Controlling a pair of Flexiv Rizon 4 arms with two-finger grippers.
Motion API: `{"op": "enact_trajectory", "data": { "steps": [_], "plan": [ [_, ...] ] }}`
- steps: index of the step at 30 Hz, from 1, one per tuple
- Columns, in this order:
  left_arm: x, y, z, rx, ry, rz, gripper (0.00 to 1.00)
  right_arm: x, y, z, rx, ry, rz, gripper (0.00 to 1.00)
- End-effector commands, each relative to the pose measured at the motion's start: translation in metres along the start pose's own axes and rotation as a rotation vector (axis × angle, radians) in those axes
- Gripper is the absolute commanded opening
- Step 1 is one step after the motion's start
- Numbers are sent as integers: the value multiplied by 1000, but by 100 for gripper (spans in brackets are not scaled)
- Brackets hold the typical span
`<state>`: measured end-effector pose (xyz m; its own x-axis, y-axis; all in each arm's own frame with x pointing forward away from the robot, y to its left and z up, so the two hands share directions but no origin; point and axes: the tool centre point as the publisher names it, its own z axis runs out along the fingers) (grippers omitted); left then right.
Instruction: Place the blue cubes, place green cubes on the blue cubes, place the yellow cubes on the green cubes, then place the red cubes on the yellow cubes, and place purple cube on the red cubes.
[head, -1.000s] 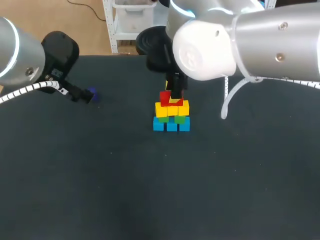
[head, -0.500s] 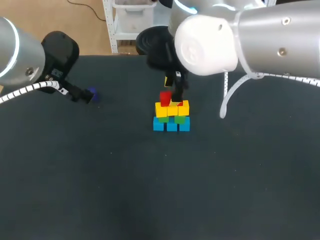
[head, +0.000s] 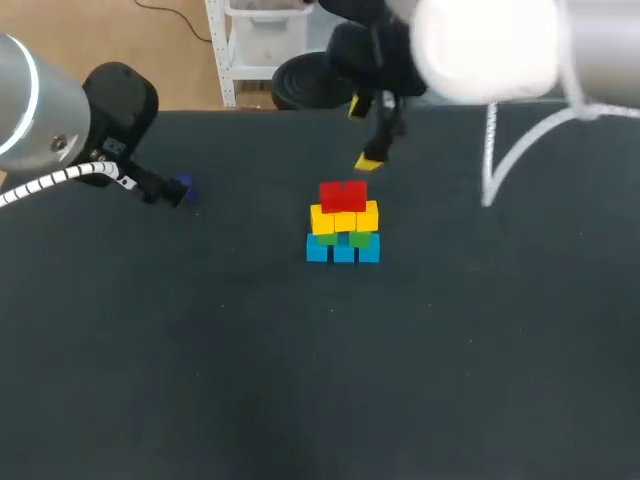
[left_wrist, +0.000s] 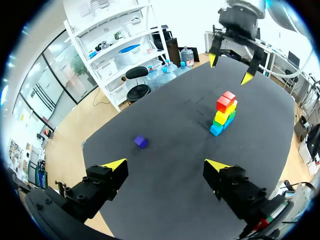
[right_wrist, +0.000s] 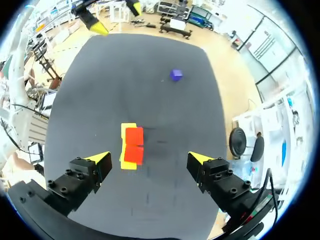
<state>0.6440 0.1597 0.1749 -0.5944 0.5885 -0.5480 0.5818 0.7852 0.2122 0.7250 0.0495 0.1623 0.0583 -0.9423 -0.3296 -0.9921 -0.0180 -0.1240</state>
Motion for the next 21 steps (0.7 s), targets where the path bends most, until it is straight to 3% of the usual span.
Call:
{"op": "enact_trajectory", "data": {
  "steps": [1,9,21],
  "plan": [
    [0,1,0,5,-2,1,100,24,22,-31,168,-51,34,100],
    [0,1,0,5,-2,1,100,49,22,-53,275,-88,95,100],
    [0,1,0,5,-2,1,100,101,21,-78,463,-131,225,100]
  ]
}}
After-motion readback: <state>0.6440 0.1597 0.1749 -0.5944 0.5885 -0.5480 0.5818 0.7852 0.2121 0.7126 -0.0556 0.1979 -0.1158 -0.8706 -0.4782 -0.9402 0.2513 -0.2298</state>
